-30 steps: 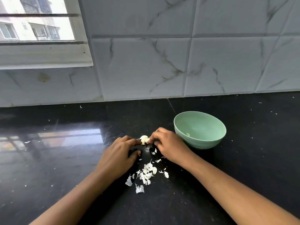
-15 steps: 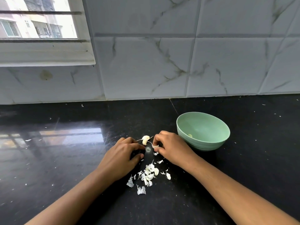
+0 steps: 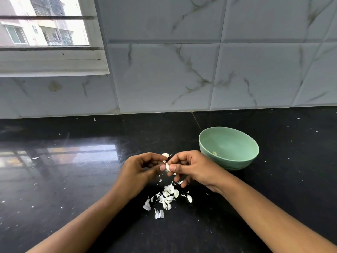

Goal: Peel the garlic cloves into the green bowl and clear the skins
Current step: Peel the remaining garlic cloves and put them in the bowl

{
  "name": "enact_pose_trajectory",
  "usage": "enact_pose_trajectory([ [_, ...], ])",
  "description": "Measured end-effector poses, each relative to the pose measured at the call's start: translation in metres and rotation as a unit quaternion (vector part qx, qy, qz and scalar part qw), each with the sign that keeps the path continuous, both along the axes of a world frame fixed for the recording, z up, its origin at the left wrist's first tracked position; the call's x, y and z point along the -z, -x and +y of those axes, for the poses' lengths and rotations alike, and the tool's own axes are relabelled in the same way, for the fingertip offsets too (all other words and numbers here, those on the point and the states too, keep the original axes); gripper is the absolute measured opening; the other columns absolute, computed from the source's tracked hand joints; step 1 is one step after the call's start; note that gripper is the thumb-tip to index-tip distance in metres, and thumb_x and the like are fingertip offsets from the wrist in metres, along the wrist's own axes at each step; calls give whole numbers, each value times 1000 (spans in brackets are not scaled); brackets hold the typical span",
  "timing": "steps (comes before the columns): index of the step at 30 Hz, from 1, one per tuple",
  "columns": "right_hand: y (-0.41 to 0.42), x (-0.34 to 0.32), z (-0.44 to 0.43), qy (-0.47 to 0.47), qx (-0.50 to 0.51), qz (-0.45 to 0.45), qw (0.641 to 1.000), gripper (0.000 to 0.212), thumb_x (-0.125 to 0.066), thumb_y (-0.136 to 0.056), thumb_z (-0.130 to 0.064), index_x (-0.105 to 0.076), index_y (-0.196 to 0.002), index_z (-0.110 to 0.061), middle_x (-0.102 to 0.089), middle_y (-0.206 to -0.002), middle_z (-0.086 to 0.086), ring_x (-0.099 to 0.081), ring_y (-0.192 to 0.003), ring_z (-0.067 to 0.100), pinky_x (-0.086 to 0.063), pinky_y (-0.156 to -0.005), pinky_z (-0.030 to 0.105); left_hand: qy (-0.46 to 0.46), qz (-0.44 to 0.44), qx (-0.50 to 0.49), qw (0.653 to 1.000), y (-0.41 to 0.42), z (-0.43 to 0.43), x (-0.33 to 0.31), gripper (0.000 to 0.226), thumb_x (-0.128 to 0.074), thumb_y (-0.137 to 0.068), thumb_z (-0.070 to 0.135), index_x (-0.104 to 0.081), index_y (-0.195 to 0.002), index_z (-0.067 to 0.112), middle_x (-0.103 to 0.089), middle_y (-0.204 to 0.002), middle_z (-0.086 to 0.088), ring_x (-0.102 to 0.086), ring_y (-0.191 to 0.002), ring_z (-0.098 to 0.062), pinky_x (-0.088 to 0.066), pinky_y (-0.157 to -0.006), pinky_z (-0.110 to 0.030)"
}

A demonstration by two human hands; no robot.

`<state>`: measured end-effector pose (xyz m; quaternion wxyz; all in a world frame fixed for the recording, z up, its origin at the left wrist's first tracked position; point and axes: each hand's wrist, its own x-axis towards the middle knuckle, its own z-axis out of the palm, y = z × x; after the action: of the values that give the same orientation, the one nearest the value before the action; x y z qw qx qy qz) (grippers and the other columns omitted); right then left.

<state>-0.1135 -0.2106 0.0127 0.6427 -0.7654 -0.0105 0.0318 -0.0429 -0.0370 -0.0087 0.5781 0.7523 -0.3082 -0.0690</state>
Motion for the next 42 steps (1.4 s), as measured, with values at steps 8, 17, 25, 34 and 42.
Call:
enact_pose_trajectory([
  [8,3,-11,-6,-122,-21,22,992,13,-54,-92,-3,-64,-101,-3,-67,-85,8,-65,-70,11,-57,-60,24,94,92,13,991,3,0,-6,18,-71,-66,19,-70,-79,6,-67,-65,-8,-61,-58,-10,-53,-55,-21],
  [17,6,-15,-7,-102,-31,7,994,13,-63,-84,1,-62,-96,-5,-64,-78,7,-64,-70,12,-58,-62,24,63,61,53,995,7,3,-8,19,-77,-70,34,-75,-83,20,-69,-78,-17,-63,-69,-18,-54,-63,-31],
  [25,6,-15,-10,-74,-53,20,996,11,-63,-86,1,-61,-95,-4,-64,-73,3,-63,-67,10,-58,-63,24,30,-44,46,998,4,5,-7,6,-79,-71,26,-75,-76,26,-72,-77,-1,-65,-70,-9,-50,-63,-22],
  [34,2,-8,-7,-107,13,24,994,7,-63,-85,1,-60,-92,-2,-65,-68,4,-63,-61,9,-57,-57,23,-98,-308,-8,946,0,9,-3,16,-61,-75,51,-65,-85,39,-63,-78,19,-59,-69,-1,-52,-56,-27],
  [42,2,-10,-10,-112,20,48,992,9,-60,-88,1,-60,-95,-3,-64,-68,-1,-62,-66,8,-56,-57,23,-179,-334,9,926,-9,14,-3,32,-57,-70,61,-59,-98,45,-60,-71,32,-58,-71,5,-52,-58,-25],
])
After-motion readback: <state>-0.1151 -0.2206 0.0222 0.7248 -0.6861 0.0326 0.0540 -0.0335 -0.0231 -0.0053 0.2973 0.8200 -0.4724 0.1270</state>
